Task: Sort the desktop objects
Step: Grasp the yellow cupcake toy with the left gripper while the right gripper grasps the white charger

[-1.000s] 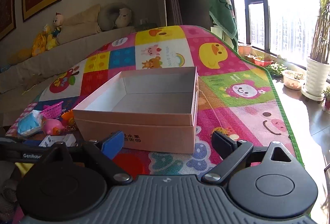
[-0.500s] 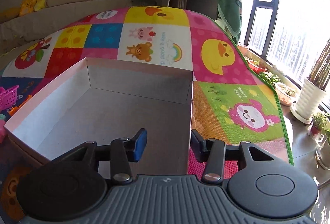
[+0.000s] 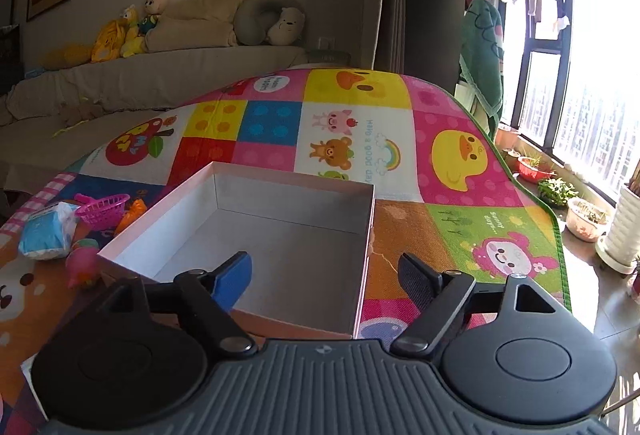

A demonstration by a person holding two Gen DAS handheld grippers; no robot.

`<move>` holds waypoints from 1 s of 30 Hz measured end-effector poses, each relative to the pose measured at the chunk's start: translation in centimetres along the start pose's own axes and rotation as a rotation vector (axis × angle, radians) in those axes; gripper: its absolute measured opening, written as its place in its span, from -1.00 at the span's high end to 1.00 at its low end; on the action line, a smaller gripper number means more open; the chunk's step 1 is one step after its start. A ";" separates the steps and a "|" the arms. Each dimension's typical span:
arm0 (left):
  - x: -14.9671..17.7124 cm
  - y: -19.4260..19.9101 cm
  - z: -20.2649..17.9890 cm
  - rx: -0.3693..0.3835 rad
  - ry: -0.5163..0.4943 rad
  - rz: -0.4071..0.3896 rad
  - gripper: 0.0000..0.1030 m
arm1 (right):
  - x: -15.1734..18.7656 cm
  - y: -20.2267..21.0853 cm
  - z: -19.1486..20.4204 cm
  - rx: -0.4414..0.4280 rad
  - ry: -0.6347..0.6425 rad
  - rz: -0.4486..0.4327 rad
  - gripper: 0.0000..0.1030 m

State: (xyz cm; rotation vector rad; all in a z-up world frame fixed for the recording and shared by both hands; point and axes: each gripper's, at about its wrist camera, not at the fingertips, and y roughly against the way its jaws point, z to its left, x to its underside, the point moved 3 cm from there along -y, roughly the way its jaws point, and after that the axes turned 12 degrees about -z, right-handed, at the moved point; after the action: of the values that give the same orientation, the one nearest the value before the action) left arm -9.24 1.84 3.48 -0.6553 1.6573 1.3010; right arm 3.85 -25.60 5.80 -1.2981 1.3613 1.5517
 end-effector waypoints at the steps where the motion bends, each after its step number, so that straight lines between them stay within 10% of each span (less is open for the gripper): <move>1: 0.9 0.1 0.0 -0.016 -0.016 0.037 -0.98 | 0.5 0.8 0.2 -0.016 -0.005 0.016 -0.66; 14: 4.0 -0.2 0.3 -0.112 0.041 0.129 -0.96 | 6.8 4.5 11.4 -0.346 0.138 0.223 -0.66; 20: 4.4 -0.2 1.2 -0.144 0.090 0.118 -0.96 | 5.8 2.8 11.4 -0.054 0.345 0.093 -0.66; 30: 4.6 0.5 1.3 -0.120 0.105 0.089 -0.96 | 5.8 2.4 14.2 -0.290 0.133 0.165 -0.85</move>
State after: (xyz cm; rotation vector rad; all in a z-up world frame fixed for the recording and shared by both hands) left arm -11.28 3.73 -0.40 -0.7398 1.7196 1.4603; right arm -3.25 -12.94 0.23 -1.5175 1.3910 1.8584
